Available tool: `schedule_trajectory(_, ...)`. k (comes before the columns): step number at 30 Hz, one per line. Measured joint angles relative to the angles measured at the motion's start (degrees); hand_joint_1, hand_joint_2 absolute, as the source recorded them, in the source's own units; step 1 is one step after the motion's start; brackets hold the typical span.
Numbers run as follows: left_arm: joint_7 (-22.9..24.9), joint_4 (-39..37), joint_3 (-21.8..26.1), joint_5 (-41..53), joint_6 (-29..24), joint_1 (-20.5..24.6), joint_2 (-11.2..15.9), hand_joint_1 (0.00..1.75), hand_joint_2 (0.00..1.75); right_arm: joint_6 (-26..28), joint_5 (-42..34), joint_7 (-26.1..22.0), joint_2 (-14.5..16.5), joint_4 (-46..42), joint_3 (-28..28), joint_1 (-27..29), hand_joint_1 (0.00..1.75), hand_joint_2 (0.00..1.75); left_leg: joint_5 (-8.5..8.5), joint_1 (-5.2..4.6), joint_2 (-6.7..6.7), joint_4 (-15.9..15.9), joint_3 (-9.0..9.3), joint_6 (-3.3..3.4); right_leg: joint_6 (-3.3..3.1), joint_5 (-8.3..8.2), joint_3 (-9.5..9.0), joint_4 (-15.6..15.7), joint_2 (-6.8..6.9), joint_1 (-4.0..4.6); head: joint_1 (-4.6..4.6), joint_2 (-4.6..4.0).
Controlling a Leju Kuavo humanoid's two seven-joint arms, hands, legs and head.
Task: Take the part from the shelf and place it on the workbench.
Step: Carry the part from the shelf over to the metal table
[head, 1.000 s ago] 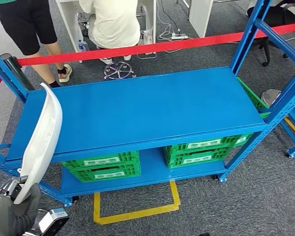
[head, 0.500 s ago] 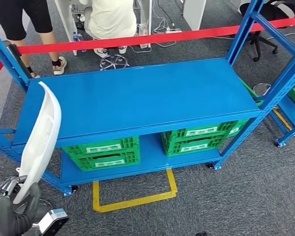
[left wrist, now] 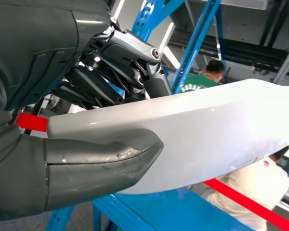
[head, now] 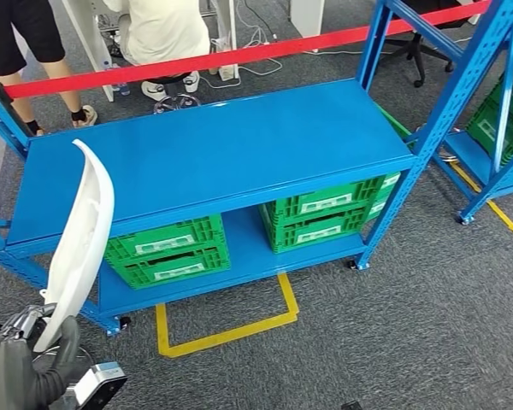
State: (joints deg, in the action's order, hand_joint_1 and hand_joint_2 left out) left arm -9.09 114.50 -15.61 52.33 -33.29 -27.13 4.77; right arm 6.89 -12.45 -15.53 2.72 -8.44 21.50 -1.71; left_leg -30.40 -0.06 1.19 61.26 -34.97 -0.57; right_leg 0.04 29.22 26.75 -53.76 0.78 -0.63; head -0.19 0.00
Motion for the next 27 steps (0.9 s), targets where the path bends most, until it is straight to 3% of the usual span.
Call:
schedule_trajectory(2, 0.00, -0.15, -0.05, -0.40, -0.03, 0.24, 0.19, 1.75, 1.75, -0.21, -0.07, -0.15, -0.01, 0.01, -0.01, -0.05, 0.00, 0.00, -4.85, 0.23, -0.58, 7.37, -1.57, -0.35, -0.28, -0.96, 1.68, -0.65, -0.22, 0.08, -0.11, 0.00)
schedule_trajectory(3, 0.00, -0.24, -0.06, -0.62, -0.03, 0.38, 0.29, 1.75, 1.75, -0.46, -0.10, -0.24, -0.01, 0.01, -0.02, -0.06, 0.00, 0.00, -5.62, 0.29, -0.65, 10.02, -1.81, -0.44, -0.29, -1.38, 2.69, -1.11, -0.33, 0.11, -0.12, 0.00)
schedule_trajectory(4, -0.02, -0.32, -0.07, -0.89, -0.04, 0.49, 0.38, 1.75, 1.75, -0.78, -0.10, -0.33, -0.01, 0.01, -0.02, -0.06, 0.00, 0.00, -5.03, 0.32, -0.68, 10.92, -1.29, -0.47, -0.27, -1.76, 3.73, -1.63, -0.43, 0.13, -0.14, 0.00)
schedule_trajectory(5, -0.07, -0.37, -0.07, -1.14, -0.03, 0.59, 0.47, 1.75, 1.75, -1.19, -0.10, -0.44, 0.00, 0.01, -0.01, -0.04, 0.00, 0.00, -3.47, 0.34, -0.71, 9.75, 0.13, -0.43, -0.20, -2.12, 4.76, -2.15, -0.53, 0.12, -0.14, 0.00)
schedule_trajectory(7, -0.24, -0.40, -0.07, -1.58, 0.02, 0.87, 0.61, 1.75, 1.75, -1.99, -0.06, -0.72, 0.03, -0.01, 0.02, -0.01, 0.00, 0.00, -0.66, 0.37, -1.00, 3.05, 4.92, -0.09, 0.12, -2.83, 6.53, -3.10, -0.77, 0.14, -0.16, 0.00)
schedule_trajectory(9, -0.49, -0.41, -0.07, -1.84, 0.07, 1.17, 0.70, 1.75, 1.75, -2.71, 0.00, -0.98, 0.08, -0.02, 0.10, -0.02, 0.00, 0.00, -0.68, 0.27, -1.48, -3.70, 8.94, 0.47, 0.69, -3.69, 7.59, -3.60, -0.96, 0.24, -0.10, 0.00)
schedule_trajectory(10, -0.62, -0.42, -0.08, -1.90, 0.07, 1.31, 0.74, 1.75, 1.75, -2.96, 0.03, -1.08, 0.10, -0.02, 0.13, -0.02, 0.00, 0.00, -1.12, 0.15, -1.64, -5.32, 9.68, 0.75, 1.05, -4.22, 7.89, -3.59, -1.01, 0.23, -0.08, 0.00)
schedule_trajectory(12, -0.80, -0.43, -0.08, -1.93, 0.08, 1.46, 0.82, 1.75, 1.75, -3.19, 0.06, -1.17, 0.12, -0.01, 0.16, 0.13, 0.00, 0.00, -0.48, 0.05, -1.43, -5.97, 9.25, 1.41, 1.84, -5.04, 8.26, -3.45, -1.15, 0.09, -0.10, 0.00)
schedule_trajectory(13, -0.84, -0.44, -0.08, -1.93, 0.08, 1.52, 0.84, 1.75, 1.75, -3.24, 0.06, -1.19, 0.13, 0.01, 0.16, 0.21, 0.00, 0.00, 0.12, 0.10, -1.24, -6.07, 8.76, 1.84, 2.18, -4.39, 8.63, -3.77, -1.17, 0.01, -0.05, 0.00)
schedule_trajectory(15, -0.89, -0.49, -0.07, -1.93, 0.09, 1.61, 0.86, 1.75, 1.75, -3.33, 0.07, -1.19, 0.13, 0.03, 0.17, 0.34, 0.00, 0.00, 1.52, 0.28, -0.82, -6.31, 7.39, 2.60, 2.70, 0.22, 9.99, -7.37, -1.14, -0.08, 0.12, 0.00)
schedule_trajectory(17, -0.98, -0.58, -0.06, -1.95, 0.09, 1.65, 0.90, 1.75, 1.75, -3.58, 0.12, -1.22, 0.13, 0.02, 0.21, 0.32, 0.00, 0.00, 2.94, 0.16, -0.61, -6.25, 5.68, 2.92, 3.12, 5.85, 11.57, -14.61, -1.09, -0.08, 0.26, 0.00)
schedule_trajectory(18, -1.05, -0.64, -0.06, -1.97, 0.10, 1.65, 0.91, 1.75, 1.75, -3.73, 0.15, -1.24, 0.13, 0.01, 0.23, 0.30, 0.00, 0.00, 3.69, 0.06, -0.53, -6.21, 4.76, 2.92, 3.22, 6.85, 11.86, -17.78, -1.08, -0.08, 0.23, 0.00)
schedule_trajectory(19, -1.12, -0.73, -0.07, -2.04, 0.10, 1.67, 0.92, 1.75, 1.75, -3.86, 0.20, -1.25, 0.13, 0.01, 0.26, 0.28, 0.00, 0.00, 4.46, -0.04, -0.47, -6.16, 3.78, 2.87, 3.25, 6.32, 11.49, -19.63, -1.08, -0.08, 0.24, 0.00)
schedule_trajectory(20, -1.17, -0.81, -0.06, -2.16, 0.10, 1.68, 0.92, 1.75, 1.75, -3.93, 0.24, -1.26, 0.13, 0.01, 0.28, 0.27, 0.00, 0.00, 5.19, -0.14, -0.45, -6.11, 2.80, 2.80, 3.16, 4.58, 10.21, -19.55, -1.09, -0.06, 0.25, 0.00)
schedule_trajectory(22, -1.27, -0.97, -0.05, -2.47, 0.09, 1.72, 0.94, 1.75, 1.75, -3.99, 0.37, -1.26, 0.13, -0.01, 0.33, 0.18, 0.00, 0.00, 6.60, -0.30, -0.51, -5.97, 1.11, 2.54, 2.63, 1.47, 4.71, -13.73, -1.24, 0.01, 0.25, 0.00)
schedule_trajectory(24, -1.42, -1.04, -0.04, -2.63, 0.09, 1.78, 0.95, 1.75, 1.75, -4.01, 0.47, -1.27, 0.13, -0.04, 0.39, -0.06, 0.00, 0.00, 7.86, -0.52, -0.61, -5.77, 0.08, 2.11, 2.00, 2.19, -2.30, -3.82, -1.47, 0.22, 0.16, 0.00)
schedule_trajectory(25, -1.54, -1.06, -0.04, -2.68, 0.08, 1.83, 0.94, 1.75, 1.75, -4.01, 0.50, -1.29, 0.13, -0.05, 0.44, -0.17, 0.00, 0.00, 8.52, -0.54, -0.62, -5.75, -0.25, 1.83, 1.71, 3.07, -4.30, -0.46, -1.55, 0.39, 0.09, 0.00)
schedule_trajectory(26, -1.68, -1.09, -0.04, -2.72, 0.08, 1.89, 0.94, 1.75, 1.75, -4.01, 0.52, -1.30, 0.13, -0.06, 0.51, -0.23, 0.00, 0.00, 9.21, -0.52, -0.62, -5.78, -0.56, 1.50, 1.41, 3.49, -5.07, 1.37, -1.53, 0.57, 0.04, 0.00)
schedule_trajectory(27, -1.81, -1.15, -0.04, -2.76, 0.08, 1.92, 0.96, 1.75, 1.75, -4.01, 0.57, -1.29, 0.17, -0.06, 0.59, -0.20, 0.00, 0.00, 9.73, -0.41, -0.68, -5.80, -0.91, 1.17, 1.01, 3.29, -4.60, 1.60, -1.41, 0.54, -0.02, 0.00)
